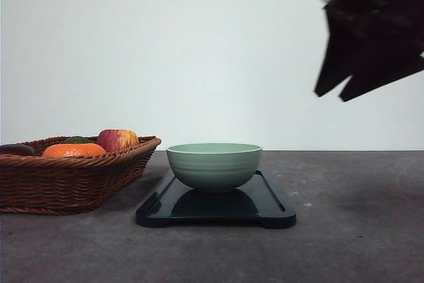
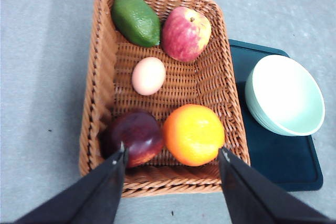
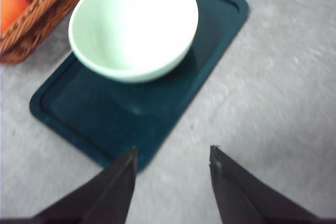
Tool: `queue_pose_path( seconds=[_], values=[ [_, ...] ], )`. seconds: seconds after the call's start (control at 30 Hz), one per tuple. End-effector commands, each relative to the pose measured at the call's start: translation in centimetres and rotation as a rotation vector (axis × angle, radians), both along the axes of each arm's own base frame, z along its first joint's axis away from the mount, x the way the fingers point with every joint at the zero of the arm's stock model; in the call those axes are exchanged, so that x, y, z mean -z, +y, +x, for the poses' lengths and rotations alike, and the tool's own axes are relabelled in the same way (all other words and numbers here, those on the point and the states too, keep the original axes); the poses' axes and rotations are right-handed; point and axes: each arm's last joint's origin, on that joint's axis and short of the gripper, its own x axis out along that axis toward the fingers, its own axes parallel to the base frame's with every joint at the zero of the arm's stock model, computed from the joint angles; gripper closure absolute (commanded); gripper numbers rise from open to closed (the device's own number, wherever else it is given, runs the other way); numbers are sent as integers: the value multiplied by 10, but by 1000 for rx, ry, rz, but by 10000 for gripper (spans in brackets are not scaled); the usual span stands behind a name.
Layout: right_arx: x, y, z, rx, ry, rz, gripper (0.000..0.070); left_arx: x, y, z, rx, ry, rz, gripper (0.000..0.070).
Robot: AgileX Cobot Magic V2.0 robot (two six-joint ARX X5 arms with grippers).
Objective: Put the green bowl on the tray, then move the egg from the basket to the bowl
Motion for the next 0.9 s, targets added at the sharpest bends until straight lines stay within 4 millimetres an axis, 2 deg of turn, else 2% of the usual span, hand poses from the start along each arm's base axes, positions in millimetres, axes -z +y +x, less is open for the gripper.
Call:
queue_pose_path(
  seconds=[0.0,0.2,0.37,0.73,0.87],
  values=[
    [-1,-3,-7,8,-22,4,429,-7,-2,1,14,-25,-3,351],
    [-4,-16,-31,36,-57,-3,429,-3,-9,9,42,20,-24,351],
    [-9,-20,-39,42,-74,10,428,-1,-21,30,103,96,-8,351],
    [-10,-21,-39,42,-83,16,428,-12,-44,109,188,253,239,351],
    [-10,-21,-39,42,-83,17,429,-12,-51,140,217,279,272,350]
  ],
)
